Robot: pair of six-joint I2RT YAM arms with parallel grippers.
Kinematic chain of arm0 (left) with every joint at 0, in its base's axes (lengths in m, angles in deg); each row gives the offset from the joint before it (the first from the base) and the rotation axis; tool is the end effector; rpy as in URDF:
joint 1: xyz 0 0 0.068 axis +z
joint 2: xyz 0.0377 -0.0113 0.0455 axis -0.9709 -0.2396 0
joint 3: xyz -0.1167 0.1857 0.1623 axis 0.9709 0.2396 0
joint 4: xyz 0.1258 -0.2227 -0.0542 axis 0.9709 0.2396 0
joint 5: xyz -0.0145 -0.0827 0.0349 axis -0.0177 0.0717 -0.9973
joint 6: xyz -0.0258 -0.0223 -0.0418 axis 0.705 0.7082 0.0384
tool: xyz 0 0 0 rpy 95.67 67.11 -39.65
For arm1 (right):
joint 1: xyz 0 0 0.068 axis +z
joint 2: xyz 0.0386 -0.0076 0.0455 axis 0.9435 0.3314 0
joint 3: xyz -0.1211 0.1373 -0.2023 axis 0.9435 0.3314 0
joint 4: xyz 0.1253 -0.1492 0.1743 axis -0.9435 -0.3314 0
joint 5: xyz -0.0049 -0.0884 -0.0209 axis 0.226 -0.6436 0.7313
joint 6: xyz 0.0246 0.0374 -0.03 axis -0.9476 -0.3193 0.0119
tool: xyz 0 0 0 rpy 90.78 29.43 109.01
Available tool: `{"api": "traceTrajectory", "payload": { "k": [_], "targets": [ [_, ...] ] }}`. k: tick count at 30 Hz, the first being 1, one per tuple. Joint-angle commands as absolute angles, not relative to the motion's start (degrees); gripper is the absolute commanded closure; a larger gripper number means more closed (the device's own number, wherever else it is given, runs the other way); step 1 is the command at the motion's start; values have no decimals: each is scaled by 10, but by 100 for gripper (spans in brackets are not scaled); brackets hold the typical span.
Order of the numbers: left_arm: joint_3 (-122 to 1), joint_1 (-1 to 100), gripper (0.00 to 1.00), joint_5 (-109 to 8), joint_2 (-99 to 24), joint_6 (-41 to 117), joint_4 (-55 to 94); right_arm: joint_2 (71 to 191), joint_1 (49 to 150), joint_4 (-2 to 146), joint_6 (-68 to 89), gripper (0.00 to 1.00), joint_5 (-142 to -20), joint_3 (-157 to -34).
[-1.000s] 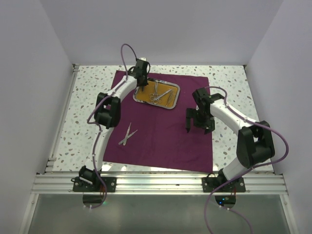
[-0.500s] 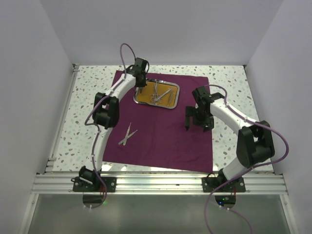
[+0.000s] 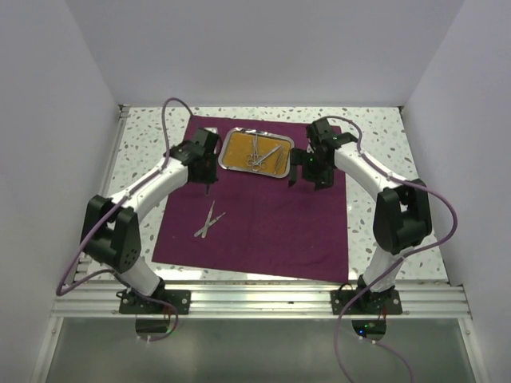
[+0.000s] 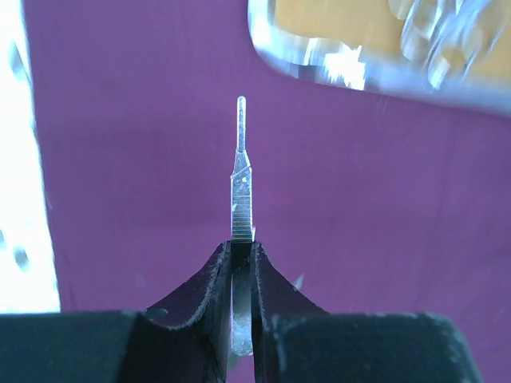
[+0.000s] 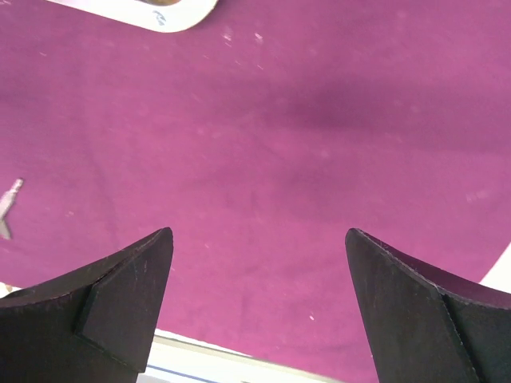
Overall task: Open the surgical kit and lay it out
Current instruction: Place the medical item in the surgical kit.
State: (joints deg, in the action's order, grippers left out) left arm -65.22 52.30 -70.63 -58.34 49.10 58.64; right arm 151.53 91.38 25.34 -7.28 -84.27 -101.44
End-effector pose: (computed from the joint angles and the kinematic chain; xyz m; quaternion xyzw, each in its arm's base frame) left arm 0.3329 -0.1391 0.2614 -0.0210 0.9513 -0.0233 0.3066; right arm 0.3402 0.1319 0.2428 0.0272 0.9800 0.1120 0.1619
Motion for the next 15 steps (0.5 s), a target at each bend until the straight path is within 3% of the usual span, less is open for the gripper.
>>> {"api": "traceTrajectory", "payload": {
  "k": [1,11,12,13,14,15],
  "targets": [
    [-548,516,100,-697,-517,532,585,1528,917,274,-70,7,-810,-1040],
    [-387,492,100,-660,-408,585,561,1503,921,299,-72,7,-799,-983],
    [-373,492,94,-654,-406,590,559,1500,921,301,-72,7,-799,-977],
    [-368,492,76,-647,-399,597,555,1493,922,303,-73,7,-800,-964],
    [-364,489,51,-643,-396,601,553,1488,921,303,-72,7,-800,-958],
    [-364,486,1,-645,-385,607,555,1484,922,304,-71,7,-803,-953]
  ]
}}
